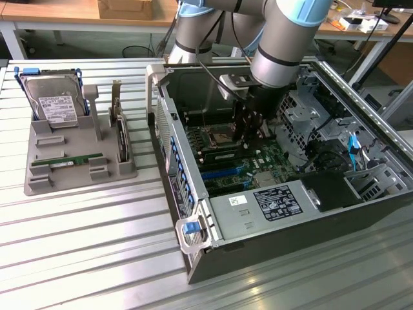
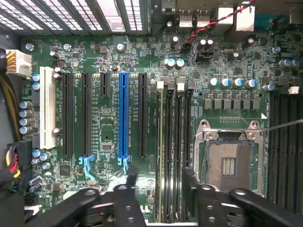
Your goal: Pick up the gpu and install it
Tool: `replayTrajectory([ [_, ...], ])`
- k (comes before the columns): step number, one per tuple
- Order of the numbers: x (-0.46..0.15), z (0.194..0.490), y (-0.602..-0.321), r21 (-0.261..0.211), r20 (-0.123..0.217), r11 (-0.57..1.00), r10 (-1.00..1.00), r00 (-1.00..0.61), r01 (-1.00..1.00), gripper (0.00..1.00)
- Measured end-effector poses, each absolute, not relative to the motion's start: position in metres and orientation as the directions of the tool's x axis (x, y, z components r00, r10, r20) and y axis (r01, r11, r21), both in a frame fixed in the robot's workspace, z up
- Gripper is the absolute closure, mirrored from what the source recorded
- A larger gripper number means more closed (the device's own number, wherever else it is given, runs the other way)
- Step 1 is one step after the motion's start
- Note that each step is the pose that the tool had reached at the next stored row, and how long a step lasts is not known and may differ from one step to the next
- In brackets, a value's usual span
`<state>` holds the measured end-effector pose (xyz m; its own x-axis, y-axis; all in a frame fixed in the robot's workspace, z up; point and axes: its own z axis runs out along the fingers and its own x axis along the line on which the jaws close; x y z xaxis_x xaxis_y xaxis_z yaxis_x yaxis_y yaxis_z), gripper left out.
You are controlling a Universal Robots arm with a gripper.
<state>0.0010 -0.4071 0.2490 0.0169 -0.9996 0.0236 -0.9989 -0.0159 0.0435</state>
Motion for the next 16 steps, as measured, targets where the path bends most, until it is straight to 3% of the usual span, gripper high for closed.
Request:
replayTrajectory([
  [3,0.002,0.253,-0.407,0.045,0.015,-0.016,-1.0,0.017,-0.999,0.76],
  [5,0.017,0.253,-0.407,0.056,0.013,-0.016,-1.0,0.017,-0.998,0.89],
  [16,0.083,0.262,-0.408,0.089,0.009,-0.017,-1.0,0.017,-0.996,0.89],
])
